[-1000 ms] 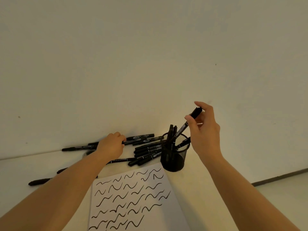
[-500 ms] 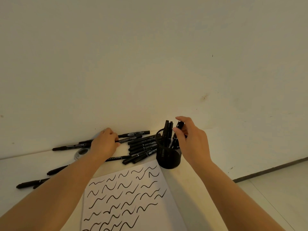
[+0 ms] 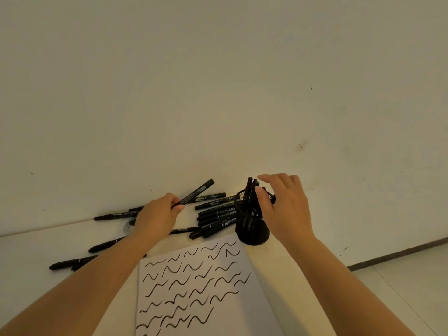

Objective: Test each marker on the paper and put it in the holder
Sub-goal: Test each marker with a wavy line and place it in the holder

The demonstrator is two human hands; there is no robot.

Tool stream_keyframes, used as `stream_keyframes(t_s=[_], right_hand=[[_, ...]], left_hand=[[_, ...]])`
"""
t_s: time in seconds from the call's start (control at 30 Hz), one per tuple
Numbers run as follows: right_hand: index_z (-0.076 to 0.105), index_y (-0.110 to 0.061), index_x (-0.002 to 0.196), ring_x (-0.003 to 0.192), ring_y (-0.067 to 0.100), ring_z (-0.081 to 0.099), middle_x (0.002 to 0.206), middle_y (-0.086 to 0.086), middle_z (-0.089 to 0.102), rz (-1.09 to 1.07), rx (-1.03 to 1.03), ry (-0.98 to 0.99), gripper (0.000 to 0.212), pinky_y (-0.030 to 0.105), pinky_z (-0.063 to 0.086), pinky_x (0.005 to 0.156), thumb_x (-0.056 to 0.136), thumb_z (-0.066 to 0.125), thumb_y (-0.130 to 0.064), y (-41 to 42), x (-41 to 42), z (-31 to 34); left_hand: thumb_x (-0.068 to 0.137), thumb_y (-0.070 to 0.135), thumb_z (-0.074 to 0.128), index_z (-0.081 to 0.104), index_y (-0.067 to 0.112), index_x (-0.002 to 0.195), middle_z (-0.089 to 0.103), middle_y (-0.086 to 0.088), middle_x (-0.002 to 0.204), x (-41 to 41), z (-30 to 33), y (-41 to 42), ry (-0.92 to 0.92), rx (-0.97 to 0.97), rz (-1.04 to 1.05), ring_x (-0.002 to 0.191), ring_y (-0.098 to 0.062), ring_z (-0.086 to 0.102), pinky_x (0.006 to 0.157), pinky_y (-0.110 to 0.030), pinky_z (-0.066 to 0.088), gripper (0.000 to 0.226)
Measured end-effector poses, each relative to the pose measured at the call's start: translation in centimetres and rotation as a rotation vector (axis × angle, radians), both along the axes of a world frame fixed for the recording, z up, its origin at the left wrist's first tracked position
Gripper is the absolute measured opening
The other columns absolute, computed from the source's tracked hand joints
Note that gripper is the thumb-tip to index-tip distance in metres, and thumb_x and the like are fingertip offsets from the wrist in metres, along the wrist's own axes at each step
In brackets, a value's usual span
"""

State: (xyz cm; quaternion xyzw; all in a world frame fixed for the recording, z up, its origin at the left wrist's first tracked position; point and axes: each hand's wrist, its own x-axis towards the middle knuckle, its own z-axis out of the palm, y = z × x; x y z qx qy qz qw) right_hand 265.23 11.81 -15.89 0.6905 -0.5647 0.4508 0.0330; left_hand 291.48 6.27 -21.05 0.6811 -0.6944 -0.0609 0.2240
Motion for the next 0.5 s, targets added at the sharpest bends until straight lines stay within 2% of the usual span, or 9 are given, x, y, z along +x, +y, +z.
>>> stream_keyframes(t_s=[0.07, 0.13, 0.23, 0.3, 0.37, 0.43, 0.5], right_hand=[[0.064, -0.011, 0.103, 0.092, 0.019, 0.050, 0.095, 0.000, 0.062, 0.026, -0.089, -0.042, 0.021, 0.024, 0.038, 0.074, 0.088, 0.052, -0.021, 1.4, 0.7, 0.2], [0.064, -0.015, 0.098, 0.083, 0.012, 0.052, 0.086, -0.008, 0.059, 0.106, -0.052, -0.104, 0.020, 0.020, 0.037, 0.067, 0.088, 0.048, -0.023, 2.9, 1.9, 0.2], [0.061, -0.027, 0.084, 0.060, 0.002, 0.052, 0.066, -0.014, 0.059, 0.242, 0.197, -0.250, 0.014, 0.014, 0.038, 0.054, 0.091, 0.049, -0.030, 4.9, 3.9, -0.6], [0.061, -0.030, 0.083, 0.057, -0.001, 0.053, 0.064, -0.010, 0.062, 0.290, 0.398, -0.402, 0.015, 0.013, 0.039, 0.054, 0.089, 0.050, -0.036, 5.8, 5.0, -1.1], [0.062, -0.028, 0.086, 0.056, -0.003, 0.055, 0.066, -0.007, 0.066, 0.337, 0.553, -0.553, 0.017, 0.015, 0.040, 0.055, 0.089, 0.050, -0.039, 6.6, 6.0, -1.5], [0.064, -0.023, 0.086, 0.051, -0.002, 0.055, 0.062, -0.006, 0.067, 0.406, 0.615, -0.666, 0.020, 0.016, 0.041, 0.052, 0.090, 0.051, -0.037, 7.5, 6.8, -2.1], [0.067, -0.020, 0.085, 0.048, 0.001, 0.054, 0.056, -0.005, 0.065, 0.459, 0.618, -0.764, 0.020, 0.016, 0.042, 0.047, 0.090, 0.052, -0.033, 8.8, 7.5, -2.7]], left_hand=[[0.092, 0.037, 0.046, 0.053, 0.019, 0.109, 0.066, 0.004, 0.095, -0.7, 0.5, 2.2, 0.109, -0.011, -0.029, 0.088, -0.016, 0.063, 0.078, -0.040, 0.052, 0.025], [0.091, 0.035, 0.048, 0.053, 0.023, 0.108, 0.064, 0.009, 0.093, -1.3, 0.8, 4.5, 0.184, -0.033, -0.057, 0.087, -0.011, 0.062, 0.077, -0.035, 0.051, 0.021], [0.091, 0.033, 0.050, 0.052, 0.029, 0.102, 0.063, 0.014, 0.084, -2.2, 1.1, 7.9, 0.280, -0.065, -0.117, 0.080, -0.005, 0.060, 0.073, -0.028, 0.050, 0.012], [0.090, 0.032, 0.051, 0.050, 0.037, 0.095, 0.063, 0.014, 0.079, -2.7, 1.4, 10.0, 0.353, -0.060, -0.168, 0.078, -0.003, 0.060, 0.071, -0.025, 0.049, 0.007], [0.090, 0.032, 0.051, 0.048, 0.044, 0.089, 0.065, 0.013, 0.080, -3.1, 1.5, 11.9, 0.400, -0.028, -0.225, 0.076, -0.003, 0.061, 0.069, -0.024, 0.050, 0.013], [0.089, 0.031, 0.052, 0.049, 0.046, 0.086, 0.066, 0.012, 0.080, -3.2, 1.4, 13.7, 0.429, 0.014, -0.276, 0.073, -0.005, 0.062, 0.067, -0.023, 0.050, 0.016], [0.089, 0.030, 0.053, 0.053, 0.046, 0.084, 0.066, 0.011, 0.076, -3.2, 1.0, 15.3, 0.464, 0.026, -0.306, 0.068, -0.001, 0.059, 0.062, -0.013, 0.047, 0.017]])
